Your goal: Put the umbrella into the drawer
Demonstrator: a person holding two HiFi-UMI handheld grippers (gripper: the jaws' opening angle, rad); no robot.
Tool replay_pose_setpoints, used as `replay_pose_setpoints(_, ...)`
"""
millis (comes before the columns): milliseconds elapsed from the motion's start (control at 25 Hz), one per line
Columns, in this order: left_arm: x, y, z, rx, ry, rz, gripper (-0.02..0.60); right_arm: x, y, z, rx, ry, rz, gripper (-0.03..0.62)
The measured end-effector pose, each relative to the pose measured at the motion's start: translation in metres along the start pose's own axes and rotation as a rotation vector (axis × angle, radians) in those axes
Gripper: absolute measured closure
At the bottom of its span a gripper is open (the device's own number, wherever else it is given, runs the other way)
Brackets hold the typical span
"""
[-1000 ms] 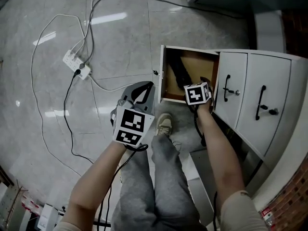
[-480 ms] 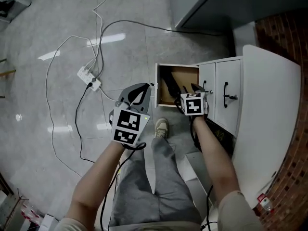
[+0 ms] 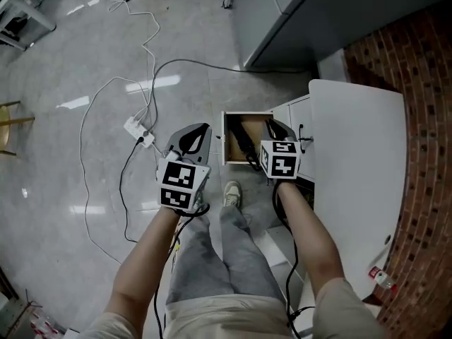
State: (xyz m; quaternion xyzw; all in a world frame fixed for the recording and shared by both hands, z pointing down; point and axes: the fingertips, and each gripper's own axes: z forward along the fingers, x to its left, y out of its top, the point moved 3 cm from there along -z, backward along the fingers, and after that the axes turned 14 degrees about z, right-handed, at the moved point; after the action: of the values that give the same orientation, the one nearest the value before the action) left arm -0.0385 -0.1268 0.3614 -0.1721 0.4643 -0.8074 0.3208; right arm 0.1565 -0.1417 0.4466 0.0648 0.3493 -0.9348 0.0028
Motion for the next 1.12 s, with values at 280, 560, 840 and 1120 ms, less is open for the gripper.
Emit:
replay_pose_setpoints(280, 0.018, 0.088, -0.074, -0.116, 0.058, 0.028, 0.574, 0.039, 0.094, -0.106, -0.155, 0.060, 0.010, 0.573)
replay_pose_setpoints(560, 0.017, 0.187, -0.142, -0.222, 0.076, 0.173, 0.574, 0.075, 0.165, -0.211, -0.265, 0.162, -0.001, 0.579)
replay_pose_setpoints(840, 0.023, 0.243, -0.199, -0.322, 0.166, 0.198, 0.574, 0.121, 0.227, -0.316, -0.425, 0.282, -0.112, 0.582)
replay_pose_setpoints(1120, 0.009, 0.294, -0.265, -0.435, 0.171, 0.235, 0.574, 0.154, 0.272, -0.418, -0.598, 0.367, -0.218, 0.582)
